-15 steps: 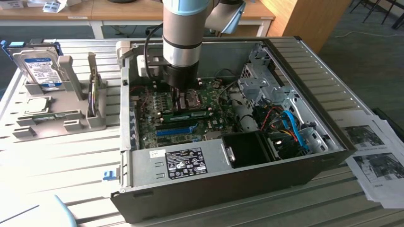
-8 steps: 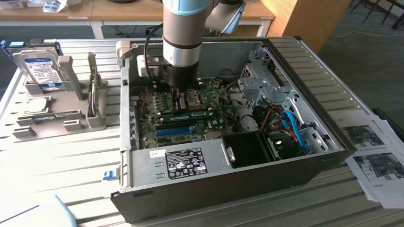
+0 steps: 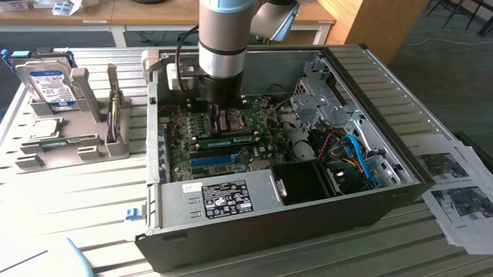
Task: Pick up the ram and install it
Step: 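Press down the ram until it locks into place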
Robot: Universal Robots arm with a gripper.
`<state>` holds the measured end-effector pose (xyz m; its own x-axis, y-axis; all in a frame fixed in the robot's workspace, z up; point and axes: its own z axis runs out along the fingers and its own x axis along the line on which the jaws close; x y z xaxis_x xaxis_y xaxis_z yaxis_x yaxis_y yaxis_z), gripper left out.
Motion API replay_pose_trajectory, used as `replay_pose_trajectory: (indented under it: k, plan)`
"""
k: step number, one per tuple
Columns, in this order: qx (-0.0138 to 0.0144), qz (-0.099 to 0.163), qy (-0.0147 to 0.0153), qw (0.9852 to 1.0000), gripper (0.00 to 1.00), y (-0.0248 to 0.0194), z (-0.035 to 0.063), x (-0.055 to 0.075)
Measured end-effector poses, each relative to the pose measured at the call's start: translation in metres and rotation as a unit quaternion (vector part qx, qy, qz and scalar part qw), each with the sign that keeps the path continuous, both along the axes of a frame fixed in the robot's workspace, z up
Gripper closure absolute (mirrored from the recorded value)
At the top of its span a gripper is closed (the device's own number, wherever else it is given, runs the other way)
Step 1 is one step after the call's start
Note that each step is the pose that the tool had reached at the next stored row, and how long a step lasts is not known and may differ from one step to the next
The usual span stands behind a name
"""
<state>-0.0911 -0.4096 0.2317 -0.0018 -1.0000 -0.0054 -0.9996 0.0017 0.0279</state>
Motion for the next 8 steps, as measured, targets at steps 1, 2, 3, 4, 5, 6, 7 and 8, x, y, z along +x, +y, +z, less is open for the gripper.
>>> replay_pose_trajectory:
  k: [1,2,3,4,5,6,7,8]
  plan:
    - [0.0,0.0,0.0,1.0,0.91,0.0,0.0015,0.0]
    - [0.0,0.0,0.0,1.0,0.91,0.0,0.003,0.0]
    - [0.0,0.0,0.0,1.0,0.91,0.0,0.0046,0.0]
    - [0.0,0.0,0.0,1.0,0.91,0.0,0.0064,0.0]
    - [0.0,0.0,0.0,1.0,0.91,0.0,0.0084,0.0]
    - [0.0,0.0,0.0,1.0,0.91,0.0,0.0104,0.0]
    - [0.0,0.0,0.0,1.0,0.91,0.0,0.0123,0.0]
    - [0.0,0.0,0.0,1.0,0.91,0.0,0.0142,0.0]
